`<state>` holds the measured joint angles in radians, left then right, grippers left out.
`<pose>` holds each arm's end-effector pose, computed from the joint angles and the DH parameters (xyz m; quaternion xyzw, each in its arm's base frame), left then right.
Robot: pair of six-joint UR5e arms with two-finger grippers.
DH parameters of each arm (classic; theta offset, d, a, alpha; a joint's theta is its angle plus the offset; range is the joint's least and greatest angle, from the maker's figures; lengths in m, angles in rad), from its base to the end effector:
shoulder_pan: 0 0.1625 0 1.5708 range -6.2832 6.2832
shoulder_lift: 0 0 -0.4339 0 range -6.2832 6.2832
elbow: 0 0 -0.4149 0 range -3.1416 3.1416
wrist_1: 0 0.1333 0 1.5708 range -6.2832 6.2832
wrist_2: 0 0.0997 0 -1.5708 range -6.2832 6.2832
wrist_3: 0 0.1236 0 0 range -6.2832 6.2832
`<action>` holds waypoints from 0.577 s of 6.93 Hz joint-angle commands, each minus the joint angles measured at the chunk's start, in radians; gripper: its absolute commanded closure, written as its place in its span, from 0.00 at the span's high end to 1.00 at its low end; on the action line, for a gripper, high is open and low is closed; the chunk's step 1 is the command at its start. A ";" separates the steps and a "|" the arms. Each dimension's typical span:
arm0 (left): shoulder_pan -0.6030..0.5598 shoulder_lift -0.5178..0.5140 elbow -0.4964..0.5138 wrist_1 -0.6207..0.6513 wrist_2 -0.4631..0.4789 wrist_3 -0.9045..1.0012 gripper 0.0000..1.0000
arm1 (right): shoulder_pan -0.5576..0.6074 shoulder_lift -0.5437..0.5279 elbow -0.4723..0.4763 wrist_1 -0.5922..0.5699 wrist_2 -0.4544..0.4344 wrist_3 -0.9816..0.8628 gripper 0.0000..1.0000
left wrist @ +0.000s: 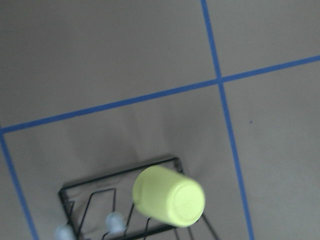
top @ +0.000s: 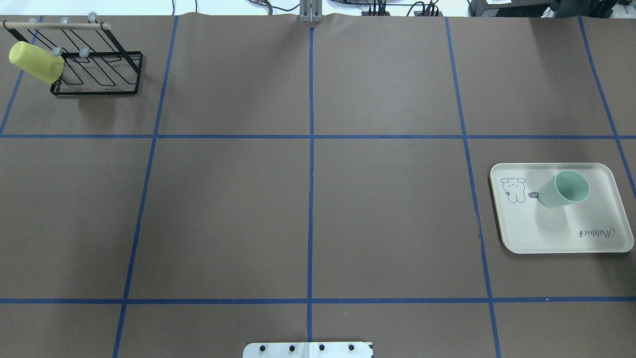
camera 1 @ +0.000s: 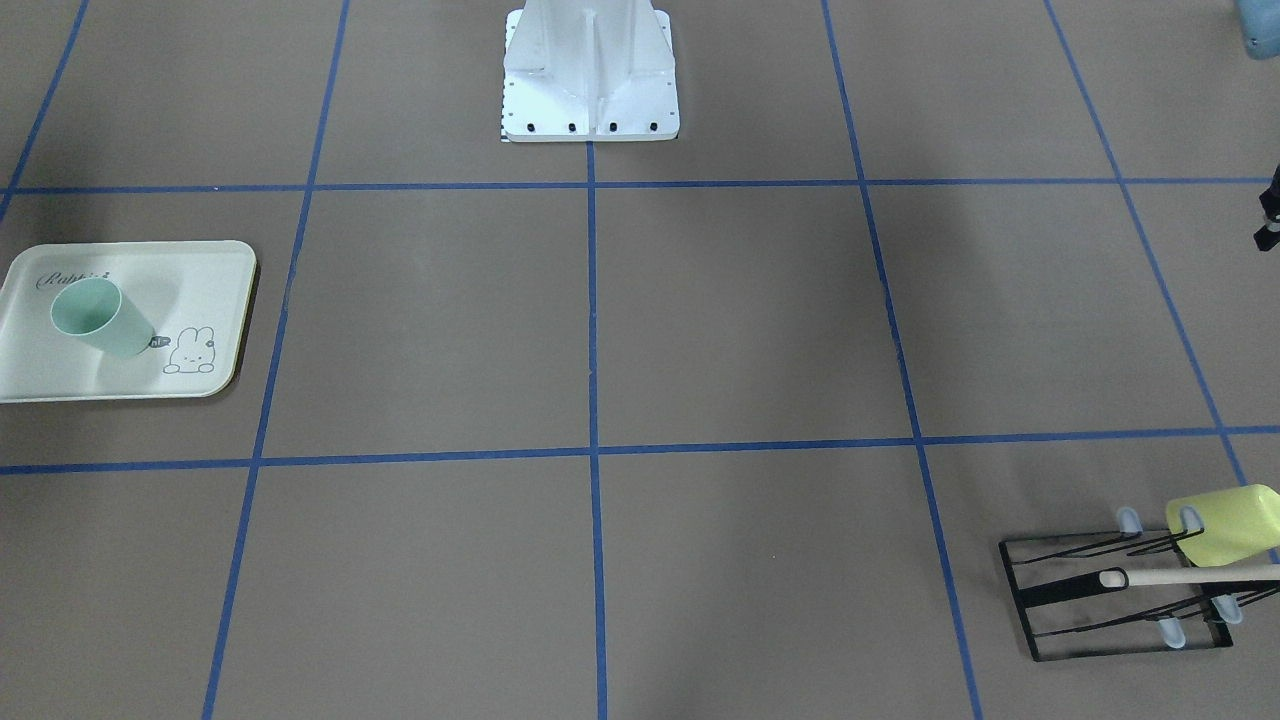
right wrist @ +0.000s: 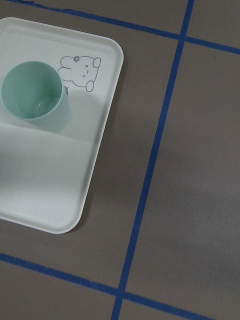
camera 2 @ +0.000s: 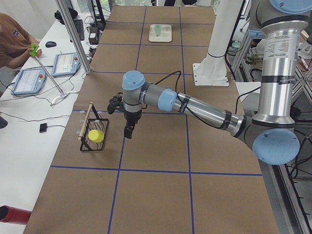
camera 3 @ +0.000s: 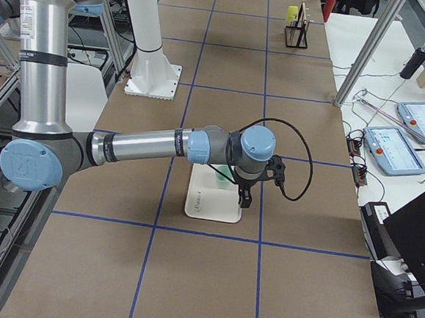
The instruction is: Left arm grabs green cup and hands to right arm on tray
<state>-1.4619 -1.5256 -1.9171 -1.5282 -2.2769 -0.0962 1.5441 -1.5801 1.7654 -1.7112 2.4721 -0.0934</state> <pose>0.0012 -0.4999 0.5383 0.0852 0.3535 0.0505 0.9302 0.0228 -0.5076 0.5921 0.0347 -0.4345 -0.0638 0.8977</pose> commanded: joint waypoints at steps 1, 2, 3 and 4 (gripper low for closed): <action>-0.043 0.057 0.018 -0.006 -0.043 -0.002 1.00 | 0.056 -0.021 -0.011 -0.007 -0.016 -0.006 0.99; -0.041 0.058 0.023 -0.003 -0.043 0.000 1.00 | 0.080 -0.088 -0.029 -0.004 -0.015 -0.008 0.99; -0.041 0.076 0.071 -0.007 -0.043 0.010 1.00 | 0.080 -0.106 -0.034 -0.004 -0.016 -0.005 0.99; -0.041 0.074 0.148 -0.047 -0.043 0.016 1.00 | 0.085 -0.103 -0.029 -0.004 -0.018 0.004 0.99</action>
<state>-1.5028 -1.4570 -1.8454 -1.5433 -2.3188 -0.0881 1.6218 -1.6706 1.7369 -1.7156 2.4562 -0.0970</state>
